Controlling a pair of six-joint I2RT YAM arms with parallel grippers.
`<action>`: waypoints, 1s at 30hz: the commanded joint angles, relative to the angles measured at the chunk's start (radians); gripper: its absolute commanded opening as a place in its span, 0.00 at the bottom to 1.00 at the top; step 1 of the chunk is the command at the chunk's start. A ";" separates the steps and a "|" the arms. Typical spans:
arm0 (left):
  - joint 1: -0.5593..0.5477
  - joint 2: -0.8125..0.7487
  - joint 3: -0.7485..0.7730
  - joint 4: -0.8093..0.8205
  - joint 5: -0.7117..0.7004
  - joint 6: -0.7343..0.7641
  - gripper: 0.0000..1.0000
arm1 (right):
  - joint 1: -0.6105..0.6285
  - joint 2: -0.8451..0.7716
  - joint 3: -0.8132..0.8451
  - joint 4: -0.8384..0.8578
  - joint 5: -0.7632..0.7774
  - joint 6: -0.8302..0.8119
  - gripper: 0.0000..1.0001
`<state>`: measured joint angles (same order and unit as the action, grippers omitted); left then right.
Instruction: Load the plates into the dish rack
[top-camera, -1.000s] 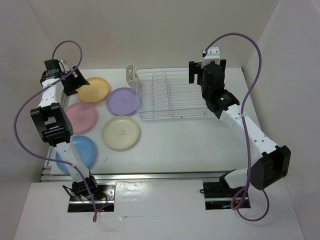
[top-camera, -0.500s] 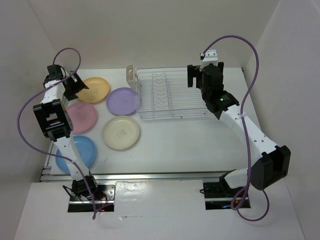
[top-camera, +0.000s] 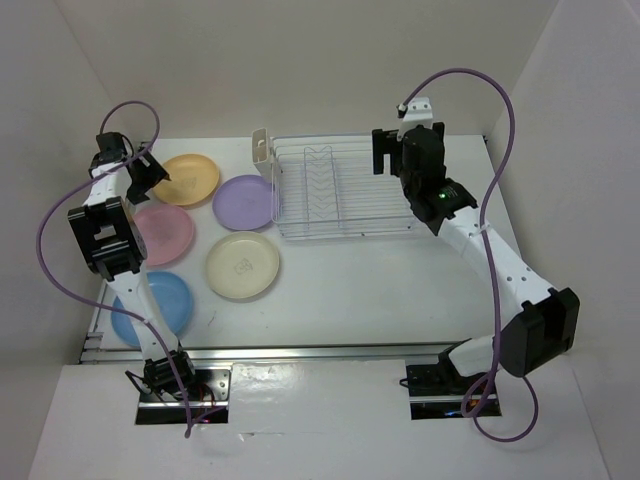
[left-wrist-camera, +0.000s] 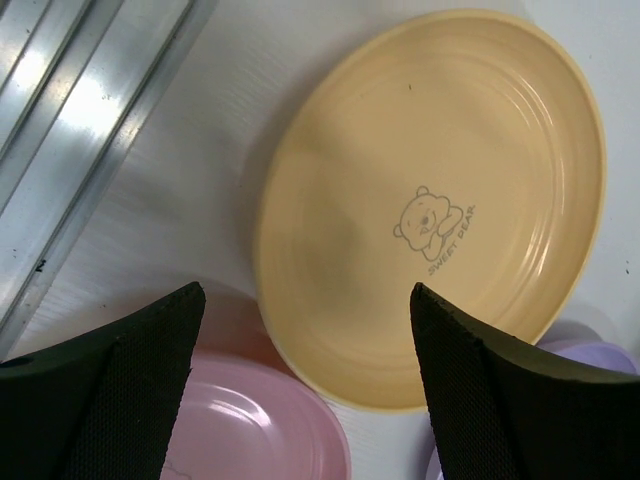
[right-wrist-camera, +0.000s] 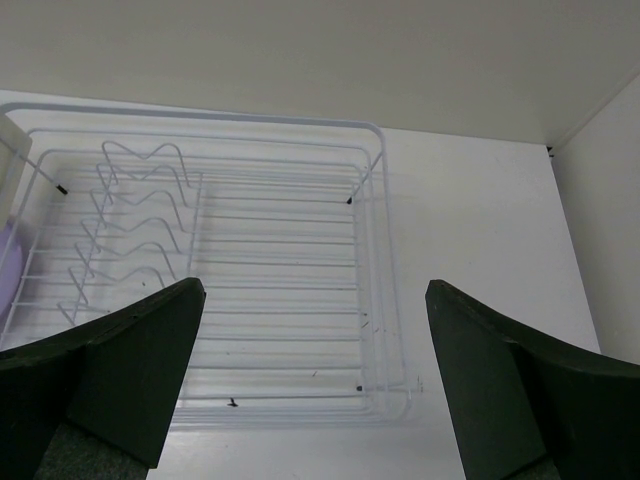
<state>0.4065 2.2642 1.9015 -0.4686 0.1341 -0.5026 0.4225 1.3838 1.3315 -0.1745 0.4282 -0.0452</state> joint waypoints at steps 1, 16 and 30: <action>0.008 0.029 0.054 0.007 -0.050 -0.005 0.89 | 0.013 0.006 0.046 -0.010 -0.008 0.008 1.00; -0.020 0.107 0.034 0.094 0.091 0.044 0.71 | 0.051 0.046 0.095 -0.028 -0.019 0.008 1.00; -0.052 0.136 0.001 0.116 0.188 0.073 0.00 | 0.081 0.037 0.095 -0.028 -0.009 -0.001 1.00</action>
<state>0.3500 2.3875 1.9305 -0.3328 0.2924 -0.4568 0.4976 1.4254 1.3819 -0.2047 0.4088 -0.0456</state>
